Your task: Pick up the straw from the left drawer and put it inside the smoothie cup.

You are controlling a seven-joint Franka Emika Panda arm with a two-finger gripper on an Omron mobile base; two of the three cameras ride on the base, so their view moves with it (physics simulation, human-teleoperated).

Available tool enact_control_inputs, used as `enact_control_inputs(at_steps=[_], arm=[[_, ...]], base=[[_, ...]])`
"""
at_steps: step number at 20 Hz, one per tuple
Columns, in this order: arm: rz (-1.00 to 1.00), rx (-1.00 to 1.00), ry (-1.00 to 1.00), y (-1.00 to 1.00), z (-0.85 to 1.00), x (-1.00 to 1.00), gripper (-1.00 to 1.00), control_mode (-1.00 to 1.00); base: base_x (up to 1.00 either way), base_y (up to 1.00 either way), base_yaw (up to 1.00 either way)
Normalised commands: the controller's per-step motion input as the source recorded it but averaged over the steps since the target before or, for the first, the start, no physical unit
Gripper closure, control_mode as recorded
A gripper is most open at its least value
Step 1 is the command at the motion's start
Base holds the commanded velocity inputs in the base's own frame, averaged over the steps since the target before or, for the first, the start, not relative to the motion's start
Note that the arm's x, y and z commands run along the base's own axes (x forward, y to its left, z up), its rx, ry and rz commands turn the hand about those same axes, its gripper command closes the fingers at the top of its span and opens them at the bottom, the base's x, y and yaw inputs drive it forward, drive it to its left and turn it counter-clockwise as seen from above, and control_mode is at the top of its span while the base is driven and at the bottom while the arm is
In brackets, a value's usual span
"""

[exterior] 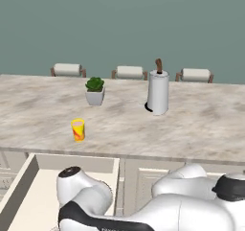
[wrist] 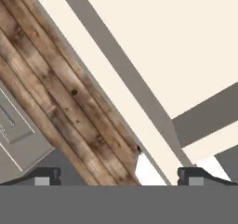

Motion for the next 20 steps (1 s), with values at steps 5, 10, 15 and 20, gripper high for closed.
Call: enact_control_inputs(at_steps=[5, 10, 15, 20], arm=[[-0.14, -0.06, -0.23, 0.00, 1.00, 0.06, -1.00, -1.00], [-0.26, -0.11, -0.21, 0.00, 0.81, 0.51, -1.00, -1.00], [-0.35, -0.11, -0.06, 0.00, 0.38, 0.89, -1.00, -1.00], [-0.37, -0.10, 0.04, 0.00, -0.04, 0.92, -1.00, -1.00]], base=[[0.00, 0.00, 0.00], [0.00, 0.00, 0.00], [0.00, 0.00, 0.00], [0.00, 0.00, 0.00]])
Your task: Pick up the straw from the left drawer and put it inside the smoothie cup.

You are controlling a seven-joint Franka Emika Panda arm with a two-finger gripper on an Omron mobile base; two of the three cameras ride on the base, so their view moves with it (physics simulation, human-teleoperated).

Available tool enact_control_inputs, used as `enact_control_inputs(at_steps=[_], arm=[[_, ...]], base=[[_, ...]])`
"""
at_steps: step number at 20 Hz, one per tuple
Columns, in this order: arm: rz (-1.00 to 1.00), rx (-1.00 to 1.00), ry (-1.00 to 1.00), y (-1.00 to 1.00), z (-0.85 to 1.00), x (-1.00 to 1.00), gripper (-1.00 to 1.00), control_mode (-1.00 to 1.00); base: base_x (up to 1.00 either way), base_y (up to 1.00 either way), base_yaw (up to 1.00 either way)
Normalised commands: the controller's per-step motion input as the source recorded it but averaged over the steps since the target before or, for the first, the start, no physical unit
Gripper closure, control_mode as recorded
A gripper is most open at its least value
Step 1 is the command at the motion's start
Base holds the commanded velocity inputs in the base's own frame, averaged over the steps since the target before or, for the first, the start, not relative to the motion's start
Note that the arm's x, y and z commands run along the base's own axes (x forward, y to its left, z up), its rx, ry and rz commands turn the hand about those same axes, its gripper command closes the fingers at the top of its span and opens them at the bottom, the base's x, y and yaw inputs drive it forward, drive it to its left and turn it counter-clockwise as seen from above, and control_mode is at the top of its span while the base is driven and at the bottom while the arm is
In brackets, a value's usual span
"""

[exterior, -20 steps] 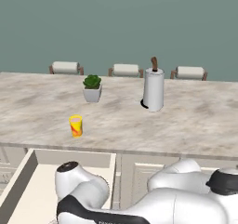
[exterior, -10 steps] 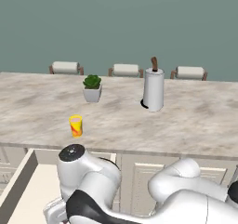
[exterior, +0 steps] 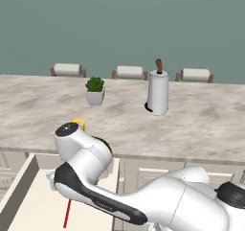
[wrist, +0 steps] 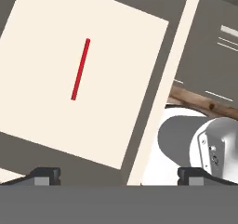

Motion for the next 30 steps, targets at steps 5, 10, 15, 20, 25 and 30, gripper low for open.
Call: enact_control_inputs(at_steps=[5, 10, 15, 20, 25, 30], arm=[[-0.05, 0.00, 0.01, 0.00, -0.01, 0.10, -1.00, -1.00], [0.00, 0.00, 0.08, 0.00, -0.65, 0.00, -1.00, -1.00], [-0.03, 0.02, 0.00, 0.00, -0.50, 0.10, -1.00, -1.00], [-0.04, 0.04, 0.00, 0.00, -0.48, 0.14, -1.00, -1.00], [-0.03, 0.00, 0.00, 0.00, -0.31, 0.15, -1.00, -1.00], [-0.01, 0.00, 0.01, 0.00, -0.26, 0.02, -1.00, -1.00]], base=[[0.00, 0.00, 0.00], [0.00, 0.00, 0.00], [0.00, 0.00, 0.00], [0.00, 0.00, 0.00], [0.00, 0.00, 0.00], [0.00, 0.00, 0.00]])
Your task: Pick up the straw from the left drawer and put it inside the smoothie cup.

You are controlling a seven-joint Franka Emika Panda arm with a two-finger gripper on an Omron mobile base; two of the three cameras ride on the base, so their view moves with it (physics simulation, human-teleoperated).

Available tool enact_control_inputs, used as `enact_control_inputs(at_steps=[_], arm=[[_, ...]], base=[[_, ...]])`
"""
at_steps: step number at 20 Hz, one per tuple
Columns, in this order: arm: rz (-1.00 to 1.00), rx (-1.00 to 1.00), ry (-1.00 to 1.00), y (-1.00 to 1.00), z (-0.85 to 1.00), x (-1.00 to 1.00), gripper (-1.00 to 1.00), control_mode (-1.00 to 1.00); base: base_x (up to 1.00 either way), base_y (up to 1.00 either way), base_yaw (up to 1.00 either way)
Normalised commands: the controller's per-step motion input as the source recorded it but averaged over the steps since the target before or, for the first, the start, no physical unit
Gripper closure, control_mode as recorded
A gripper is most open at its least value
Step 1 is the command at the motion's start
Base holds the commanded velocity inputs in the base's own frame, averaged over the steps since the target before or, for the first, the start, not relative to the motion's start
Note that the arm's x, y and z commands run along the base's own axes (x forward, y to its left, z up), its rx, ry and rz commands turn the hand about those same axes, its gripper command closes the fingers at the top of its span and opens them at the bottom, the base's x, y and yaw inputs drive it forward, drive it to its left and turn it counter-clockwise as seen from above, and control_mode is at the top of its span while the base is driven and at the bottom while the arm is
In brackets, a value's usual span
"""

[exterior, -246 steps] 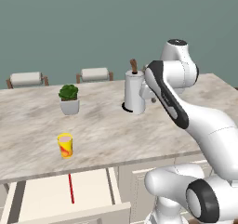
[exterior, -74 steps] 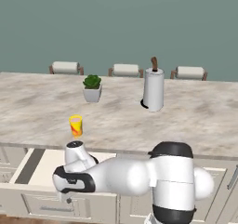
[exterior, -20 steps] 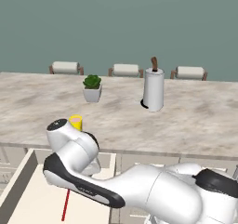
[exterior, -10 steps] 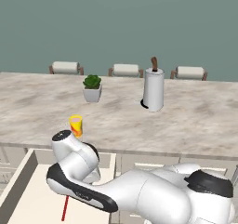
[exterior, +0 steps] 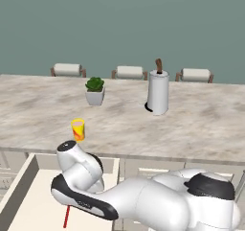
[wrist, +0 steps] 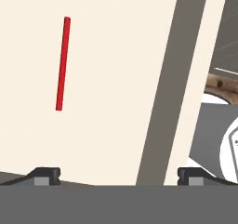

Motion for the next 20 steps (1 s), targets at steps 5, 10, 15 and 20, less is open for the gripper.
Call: enact_control_inputs(at_steps=[5, 10, 15, 20], arm=[[-0.02, 0.00, 0.01, 0.00, -0.36, 0.07, -1.00, -1.00], [-0.03, 0.00, 0.00, 0.00, -0.22, 0.25, -1.00, -1.00], [-0.05, 0.00, 0.00, 0.01, -0.25, 0.27, -1.00, -1.00], [-0.03, 0.00, 0.00, 0.06, -0.26, 0.18, -1.00, -1.00]], base=[[0.00, 0.00, 0.00], [0.00, 0.00, 0.00], [0.00, 0.00, 0.00], [0.00, 0.00, 0.00]])
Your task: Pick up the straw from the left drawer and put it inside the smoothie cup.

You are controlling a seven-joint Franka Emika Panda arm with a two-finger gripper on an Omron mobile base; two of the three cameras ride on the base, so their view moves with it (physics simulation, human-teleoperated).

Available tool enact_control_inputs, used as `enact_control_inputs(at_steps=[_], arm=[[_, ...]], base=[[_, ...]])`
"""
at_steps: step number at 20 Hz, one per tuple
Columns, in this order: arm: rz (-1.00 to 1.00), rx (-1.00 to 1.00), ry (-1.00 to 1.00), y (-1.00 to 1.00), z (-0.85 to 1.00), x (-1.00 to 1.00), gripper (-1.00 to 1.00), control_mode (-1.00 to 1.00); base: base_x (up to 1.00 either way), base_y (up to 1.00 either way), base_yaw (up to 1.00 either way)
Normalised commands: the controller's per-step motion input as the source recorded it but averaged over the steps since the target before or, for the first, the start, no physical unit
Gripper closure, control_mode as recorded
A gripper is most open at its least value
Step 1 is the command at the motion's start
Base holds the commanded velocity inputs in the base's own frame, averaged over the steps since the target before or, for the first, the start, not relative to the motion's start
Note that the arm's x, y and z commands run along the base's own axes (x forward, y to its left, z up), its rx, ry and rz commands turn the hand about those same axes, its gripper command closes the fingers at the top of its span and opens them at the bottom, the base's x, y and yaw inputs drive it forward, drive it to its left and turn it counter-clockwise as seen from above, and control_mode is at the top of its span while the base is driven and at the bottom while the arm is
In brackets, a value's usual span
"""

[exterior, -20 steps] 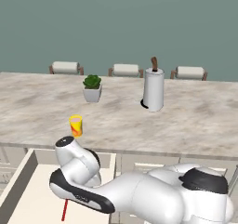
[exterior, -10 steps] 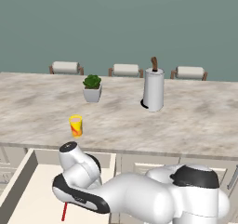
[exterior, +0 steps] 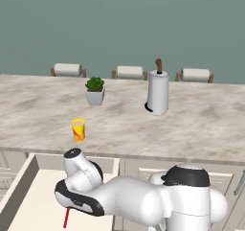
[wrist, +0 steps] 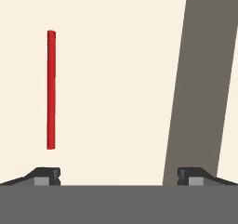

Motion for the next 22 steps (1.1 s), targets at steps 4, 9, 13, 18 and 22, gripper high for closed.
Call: enact_control_inputs(at_steps=[4, 9, 13, 18, 22], arm=[[-0.02, 0.00, 0.00, 0.09, -0.17, 0.14, -1.00, -1.00], [0.00, 0.00, 0.00, 0.22, -0.17, 0.18, -1.00, -1.00], [0.00, 0.00, 0.00, 0.20, -0.25, 0.07, -1.00, -1.00], [0.00, 0.00, 0.00, 0.20, -0.24, 0.12, -1.00, -1.00], [0.00, 0.00, 0.00, 0.21, -0.21, 0.12, -1.00, -1.00]], base=[[0.00, 0.00, 0.00], [0.00, 0.00, 0.00], [0.00, 0.00, 0.00], [0.00, 0.00, 0.00], [0.00, 0.00, 0.00]])
